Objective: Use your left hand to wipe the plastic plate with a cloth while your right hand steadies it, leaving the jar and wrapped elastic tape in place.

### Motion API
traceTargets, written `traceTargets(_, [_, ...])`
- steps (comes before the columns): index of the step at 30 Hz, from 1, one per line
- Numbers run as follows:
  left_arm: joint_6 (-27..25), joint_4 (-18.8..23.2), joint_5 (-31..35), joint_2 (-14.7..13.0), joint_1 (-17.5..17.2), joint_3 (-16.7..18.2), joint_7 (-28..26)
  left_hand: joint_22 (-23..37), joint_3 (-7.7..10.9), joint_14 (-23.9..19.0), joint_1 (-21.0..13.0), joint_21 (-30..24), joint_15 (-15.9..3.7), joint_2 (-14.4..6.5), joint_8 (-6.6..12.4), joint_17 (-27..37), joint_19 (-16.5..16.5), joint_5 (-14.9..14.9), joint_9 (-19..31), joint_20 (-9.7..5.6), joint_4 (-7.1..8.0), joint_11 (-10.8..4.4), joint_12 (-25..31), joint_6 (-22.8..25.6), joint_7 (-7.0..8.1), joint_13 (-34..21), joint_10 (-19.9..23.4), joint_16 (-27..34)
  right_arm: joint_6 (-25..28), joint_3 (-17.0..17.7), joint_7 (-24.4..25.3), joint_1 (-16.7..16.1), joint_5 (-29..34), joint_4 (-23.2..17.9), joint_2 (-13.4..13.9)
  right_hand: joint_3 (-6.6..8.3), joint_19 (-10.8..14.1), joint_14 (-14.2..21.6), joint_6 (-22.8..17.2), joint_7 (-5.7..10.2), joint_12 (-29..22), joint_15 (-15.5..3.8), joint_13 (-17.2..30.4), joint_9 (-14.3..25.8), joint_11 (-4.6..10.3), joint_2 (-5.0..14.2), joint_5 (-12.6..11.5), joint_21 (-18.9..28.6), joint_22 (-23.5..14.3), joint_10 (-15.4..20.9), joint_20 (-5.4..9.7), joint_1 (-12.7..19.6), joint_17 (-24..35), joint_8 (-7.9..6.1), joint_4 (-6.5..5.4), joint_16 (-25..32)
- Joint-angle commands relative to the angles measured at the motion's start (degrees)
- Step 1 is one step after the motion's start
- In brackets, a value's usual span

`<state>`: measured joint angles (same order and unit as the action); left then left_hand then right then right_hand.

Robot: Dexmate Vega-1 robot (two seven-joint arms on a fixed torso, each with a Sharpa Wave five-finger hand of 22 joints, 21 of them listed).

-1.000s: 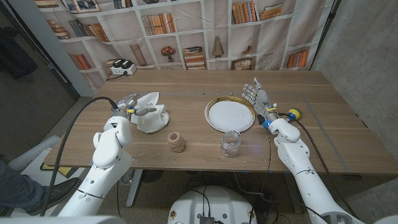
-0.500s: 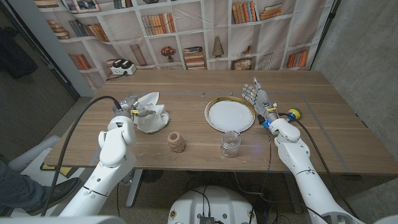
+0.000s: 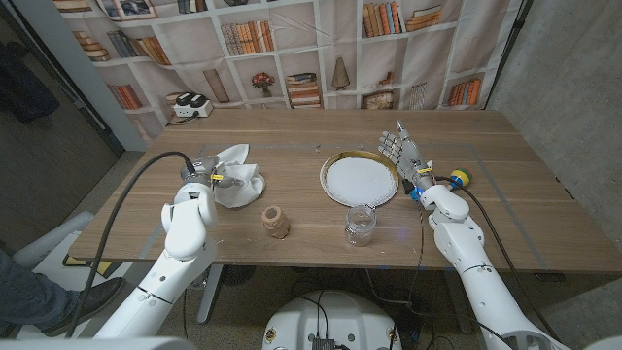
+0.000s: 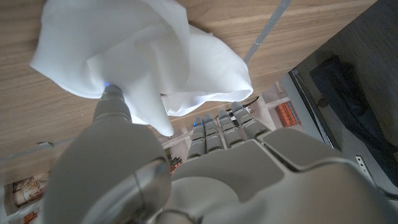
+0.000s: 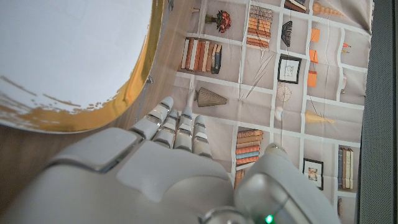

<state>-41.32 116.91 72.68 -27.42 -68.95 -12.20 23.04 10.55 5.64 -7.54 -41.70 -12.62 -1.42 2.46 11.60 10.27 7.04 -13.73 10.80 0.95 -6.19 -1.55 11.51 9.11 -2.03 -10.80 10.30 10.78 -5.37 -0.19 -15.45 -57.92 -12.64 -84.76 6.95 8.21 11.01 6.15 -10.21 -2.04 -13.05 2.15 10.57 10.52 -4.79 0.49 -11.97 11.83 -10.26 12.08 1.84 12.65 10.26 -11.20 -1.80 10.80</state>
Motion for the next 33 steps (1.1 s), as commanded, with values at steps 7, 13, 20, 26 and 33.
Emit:
traceTargets(7, [-2.2,-2.6,2.0,-0.4,1.6,-2.7,2.5,0.1,0.17,0.2,-1.3,0.1,-0.29,-0.1,-0.08,0.1,0.0,-0.3,0.1,1.39,-0.68,-0.50,0.0,-0.3,0.71,-0.1,-0.3,0.0,0.9,-0.2,0.2,0.1,0.3,-0.1,-0.2,-0.20,0.1,0.3,-0.3,0.18,0.1,0.15,0.1,0.2,-0.24,0.63,0.2,-0.1,-0.3,0.3,-0.31,0.0,0.1,-0.08,-0.07,-0.1])
traceTargets(13, [-2.3,-2.2,1.8,-1.3,1.8,-2.8,6.0,0.1,0.48,0.5,-2.7,0.1,-0.34,-0.3,-0.17,0.1,0.3,-0.4,0.1,3.72,-1.22,-0.54,-0.1,-0.5,0.82,-0.1,-0.7,-0.1,1.8,-0.1,0.4,0.1,0.3,-0.2,-0.3,-0.21,0.2,0.3,-0.3,0.17,0.1,0.17,0.1,0.2,-0.29,0.66,0.2,-0.1,-0.3,0.3,-0.33,0.0,0.1,-0.08,-0.05,-0.1])
traceTargets(20, [-2.3,-2.8,2.0,-1.7,2.7,-3.8,8.3,0.0,1.18,-0.7,-5.7,-0.6,0.01,-0.6,-0.19,0.1,3.0,-0.3,0.1,4.00,-2.22,-0.26,-0.1,-0.7,0.48,-0.1,-0.8,0.3,1.7,-0.1,0.3,0.4,0.4,0.2,-0.5,-0.22,-0.1,0.4,-0.3,0.26,0.1,0.23,0.1,0.2,-0.33,0.70,0.2,-0.2,-0.3,0.4,-0.49,0.1,0.1,-0.08,-0.01,-0.1])
traceTargets(26, [-2.8,-3.4,2.4,-1.7,3.3,-4.4,9.2,0.0,1.40,-1.4,-6.8,-1.1,0.09,-0.7,0.03,0.1,4.8,-0.1,0.1,4.42,-2.44,-0.20,0.1,-0.1,0.43,-0.1,-0.3,0.4,1.9,0.0,0.2,0.6,0.5,0.3,-0.5,-0.22,-0.1,0.5,-0.4,0.28,0.2,0.18,0.1,0.2,-0.27,0.74,0.2,-0.2,-0.3,0.4,-0.53,0.1,0.1,-0.10,0.05,-0.1])
traceTargets(33, [-3.9,-4.5,3.6,-1.4,4.6,-5.5,11.7,0.0,2.53,-3.1,-9.4,-1.5,0.11,-2.3,0.24,0.2,6.7,0.1,0.2,5.55,-2.59,-0.13,0.4,0.6,0.34,-0.2,0.8,0.9,2.5,0.1,0.2,0.7,0.6,0.0,-0.4,-0.21,-0.1,0.5,-0.4,0.39,0.2,0.15,0.1,0.2,-0.28,0.79,0.3,-0.2,-0.3,0.4,-0.51,0.2,0.1,-0.10,0.13,-0.1])
